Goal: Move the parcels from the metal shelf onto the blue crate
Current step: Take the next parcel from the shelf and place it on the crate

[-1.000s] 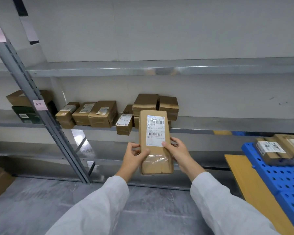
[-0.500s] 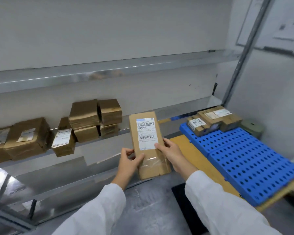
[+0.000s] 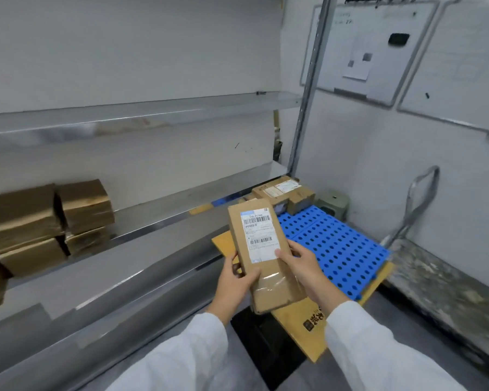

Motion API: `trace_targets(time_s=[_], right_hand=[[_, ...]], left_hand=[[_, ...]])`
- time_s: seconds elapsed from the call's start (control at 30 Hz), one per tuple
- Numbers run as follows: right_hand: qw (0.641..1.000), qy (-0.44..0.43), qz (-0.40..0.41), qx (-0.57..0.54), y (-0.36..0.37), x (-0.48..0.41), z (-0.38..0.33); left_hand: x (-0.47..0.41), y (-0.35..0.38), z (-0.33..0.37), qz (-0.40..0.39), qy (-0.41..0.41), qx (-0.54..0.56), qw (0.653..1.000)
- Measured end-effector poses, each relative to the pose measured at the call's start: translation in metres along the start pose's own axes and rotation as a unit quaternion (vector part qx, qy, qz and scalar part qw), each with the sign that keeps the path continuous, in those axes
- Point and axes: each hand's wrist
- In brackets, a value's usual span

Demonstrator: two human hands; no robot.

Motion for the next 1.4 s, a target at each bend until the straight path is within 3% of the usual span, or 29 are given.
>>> trace_targets(time_s=[0.2,0.53,1.1,1.4], right_hand=[[1.0,0.008,-0.012,0.004,-0.078,-0.043,0.025],[0.991,0.012,-0.116,0.062,-0.176,-0.133,0.066],[0.952,0.062,-0.234,0.186,-0.133,-0.313,0.086],[0.913,0.101,-0.29,0.268,-0.112,-0.369,0.11]], left_hand=[[-0.021,0.088,-0.013,0.016,-0.006,-0.028,0.999],[-0.06,0.204,-0.052,0.089,-0.037,-0.027,0.995],[-0.186,0.21,-0.107,0.199,-0.126,0.037,0.971],[-0.219,0.201,-0.12,0.201,-0.153,-0.025,0.967]])
Point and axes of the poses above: each hand's wrist, its own x-axis away from the middle knuckle, its own y-axis out of the palm, z = x × y, and after that the axes turned 4 degrees about x, right-handed
